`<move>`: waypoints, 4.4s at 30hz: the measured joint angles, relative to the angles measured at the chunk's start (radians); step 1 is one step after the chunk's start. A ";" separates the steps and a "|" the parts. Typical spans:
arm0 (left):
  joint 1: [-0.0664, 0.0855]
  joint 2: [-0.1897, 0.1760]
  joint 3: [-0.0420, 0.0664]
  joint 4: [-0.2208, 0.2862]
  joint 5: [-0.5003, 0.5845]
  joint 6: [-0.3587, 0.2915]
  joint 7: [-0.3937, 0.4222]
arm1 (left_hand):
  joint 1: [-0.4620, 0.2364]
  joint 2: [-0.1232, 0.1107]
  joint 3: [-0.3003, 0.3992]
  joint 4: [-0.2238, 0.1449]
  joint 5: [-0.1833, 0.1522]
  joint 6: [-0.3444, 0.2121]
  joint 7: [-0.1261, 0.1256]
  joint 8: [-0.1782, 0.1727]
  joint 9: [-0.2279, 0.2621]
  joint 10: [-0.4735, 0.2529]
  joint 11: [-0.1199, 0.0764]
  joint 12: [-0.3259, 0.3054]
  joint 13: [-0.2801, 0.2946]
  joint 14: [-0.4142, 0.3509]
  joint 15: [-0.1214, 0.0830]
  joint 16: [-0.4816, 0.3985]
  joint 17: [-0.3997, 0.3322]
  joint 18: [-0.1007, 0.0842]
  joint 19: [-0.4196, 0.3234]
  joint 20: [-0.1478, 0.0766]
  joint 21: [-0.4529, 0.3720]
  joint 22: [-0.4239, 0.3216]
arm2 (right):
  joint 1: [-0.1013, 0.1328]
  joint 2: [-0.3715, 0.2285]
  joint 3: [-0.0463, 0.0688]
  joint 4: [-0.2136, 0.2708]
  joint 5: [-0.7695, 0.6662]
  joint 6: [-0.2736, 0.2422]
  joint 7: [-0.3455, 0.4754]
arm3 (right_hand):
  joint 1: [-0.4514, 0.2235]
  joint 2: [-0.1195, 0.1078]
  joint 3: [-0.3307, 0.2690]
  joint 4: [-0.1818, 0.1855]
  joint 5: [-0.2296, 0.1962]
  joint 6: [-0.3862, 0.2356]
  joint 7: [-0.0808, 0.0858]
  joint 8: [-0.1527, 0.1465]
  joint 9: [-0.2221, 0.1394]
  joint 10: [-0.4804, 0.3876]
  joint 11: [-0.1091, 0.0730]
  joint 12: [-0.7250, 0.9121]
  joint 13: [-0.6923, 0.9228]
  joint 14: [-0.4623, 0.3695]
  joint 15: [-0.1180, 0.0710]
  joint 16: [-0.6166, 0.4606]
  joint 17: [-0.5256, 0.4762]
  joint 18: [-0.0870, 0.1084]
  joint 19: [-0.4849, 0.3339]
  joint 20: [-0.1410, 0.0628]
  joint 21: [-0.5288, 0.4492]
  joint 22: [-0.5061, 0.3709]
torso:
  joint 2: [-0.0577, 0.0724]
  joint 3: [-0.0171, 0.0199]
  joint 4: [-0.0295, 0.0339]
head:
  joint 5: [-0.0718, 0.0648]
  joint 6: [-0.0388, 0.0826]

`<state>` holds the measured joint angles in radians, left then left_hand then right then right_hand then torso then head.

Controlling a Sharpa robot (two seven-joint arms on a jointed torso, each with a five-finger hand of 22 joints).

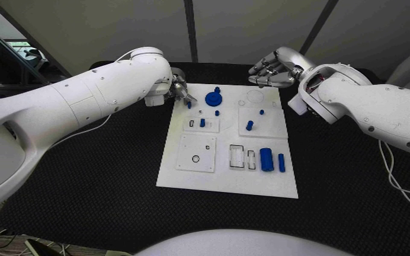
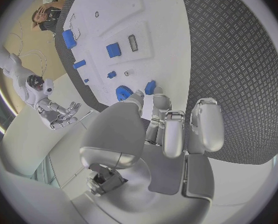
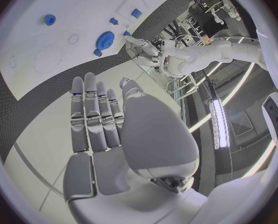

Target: Assemble the parts on the task board

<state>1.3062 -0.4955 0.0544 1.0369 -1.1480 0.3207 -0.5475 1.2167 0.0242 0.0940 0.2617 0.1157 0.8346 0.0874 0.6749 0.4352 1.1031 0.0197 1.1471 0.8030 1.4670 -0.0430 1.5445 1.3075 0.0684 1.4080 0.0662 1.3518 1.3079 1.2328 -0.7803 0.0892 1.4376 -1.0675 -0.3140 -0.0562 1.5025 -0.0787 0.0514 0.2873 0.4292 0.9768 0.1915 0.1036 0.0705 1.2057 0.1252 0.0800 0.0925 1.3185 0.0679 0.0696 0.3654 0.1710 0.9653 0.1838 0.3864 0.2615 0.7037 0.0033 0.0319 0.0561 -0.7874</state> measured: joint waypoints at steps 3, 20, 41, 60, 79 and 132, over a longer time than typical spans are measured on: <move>0.000 0.000 0.000 0.000 0.000 0.001 0.000 | 0.002 0.002 0.001 -0.001 0.000 0.000 0.000 0.004 -0.001 0.000 0.000 0.002 0.000 0.000 0.000 0.000 0.000 0.000 0.000 0.000 0.000 0.000 | 0.000 0.001 0.000 -0.001 0.000 0.000 0.000 | 0.000 0.000 0.000 0.000 0.000 0.000 0.000 0.000 0.000 0.000 0.000 0.000 0.000 0.000 0.000 0.000 0.000 0.000 0.000 0.000 0.000 0.000 | 0.000 -0.0001 0.0000 | 0.000 -0.001; 0.000 0.000 0.000 0.000 0.000 0.017 0.000 | 0.042 0.026 0.017 -0.017 0.004 0.016 -0.016 0.016 -0.001 0.012 -0.012 0.007 0.009 0.000 0.000 0.000 0.000 0.000 0.004 -0.004 0.000 0.000 | 0.000 0.004 0.000 -0.003 0.000 0.003 0.002 | 0.000 0.000 0.003 -0.003 0.004 0.000 0.000 0.000 0.000 0.000 0.000 0.000 -0.001 0.000 0.000 0.000 -0.001 0.000 0.000 0.000 0.000 -0.001 | 0.000 -0.0002 0.0001 | 0.000 -0.003; 0.000 -0.056 0.000 0.071 0.037 -0.032 0.019 | 0.085 0.019 0.278 -0.067 0.003 0.003 -0.021 0.050 0.030 0.034 -0.019 0.007 0.014 0.000 -0.007 0.000 0.000 0.000 0.011 -0.011 0.006 0.000 | 0.000 0.005 0.000 -0.009 0.000 0.004 0.005 | 0.000 0.000 0.003 -0.003 0.004 0.000 0.000 0.000 0.000 0.000 0.000 0.000 -0.001 0.000 0.000 0.000 -0.001 0.000 0.000 0.000 0.000 -0.001 | -0.001 -0.0007 0.0008 | 0.001 -0.004; -0.014 -0.214 -0.002 0.327 0.056 -0.150 0.024 | 0.044 -0.032 0.361 -0.087 0.000 -0.004 -0.021 0.066 0.047 0.049 -0.023 0.007 0.023 0.000 -0.014 0.004 0.000 0.000 0.014 -0.014 0.006 0.000 | 0.000 -0.003 0.000 -0.011 0.000 0.005 0.008 | 0.000 0.000 0.006 0.000 0.004 0.000 0.000 0.000 0.000 0.000 0.000 0.000 -0.001 0.000 0.000 0.000 -0.001 0.000 0.000 0.000 -0.004 -0.001 | -0.002 -0.0001 0.0019 | 0.010 0.001; -0.050 -0.251 -0.013 0.439 -0.072 -0.216 0.044 | 0.047 -0.114 0.435 -0.087 -0.005 0.001 -0.025 0.074 0.053 0.081 -0.027 0.007 0.041 -0.003 -0.018 0.012 0.000 0.000 0.029 -0.021 0.017 0.000 | 0.000 -0.009 0.000 -0.009 0.000 0.005 0.008 | 0.000 0.000 0.006 0.000 0.004 0.000 0.000 0.000 0.000 0.000 0.000 0.000 -0.001 0.000 0.000 0.000 -0.002 0.000 0.000 0.000 -0.004 -0.001 | 0.000 -0.0002 0.0000 | 0.013 -0.001; -0.091 -0.255 -0.016 0.452 -0.123 -0.174 0.035 | 0.037 -0.123 0.453 -0.077 -0.004 0.007 -0.025 0.078 0.057 0.096 -0.032 0.011 0.049 0.000 -0.021 0.016 0.000 0.000 0.031 -0.024 0.021 0.000 | 0.000 -0.007 0.000 -0.010 0.000 0.006 0.013 | -0.004 0.004 0.009 -0.003 0.004 0.000 0.000 0.000 0.000 0.000 0.000 0.000 -0.002 0.000 0.000 0.000 -0.002 0.000 0.000 0.000 -0.004 -0.002 | 0.000 -0.0003 -0.0004 | 0.014 -0.014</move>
<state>1.2153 -0.7501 0.0383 1.4891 -1.2707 0.1464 -0.5129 1.2537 -0.0986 0.5467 0.1847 0.1116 0.8417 0.0625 0.7526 0.4925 1.1988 -0.0118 1.1577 0.8524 1.4673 -0.0642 1.5607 1.3075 0.0684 1.4387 0.0426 1.3731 1.3074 1.2326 -0.7877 0.0892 1.4276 -1.0674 -0.3085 -0.0427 1.4986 -0.0748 0.0601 0.2842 0.4328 0.9768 0.1915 0.1036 0.0705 1.2058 0.1251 0.0800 0.0907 1.3185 0.0679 0.0696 0.3633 0.1710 0.9653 0.1838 0.3823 0.2596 0.7038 0.0030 0.0315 0.0698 -0.8018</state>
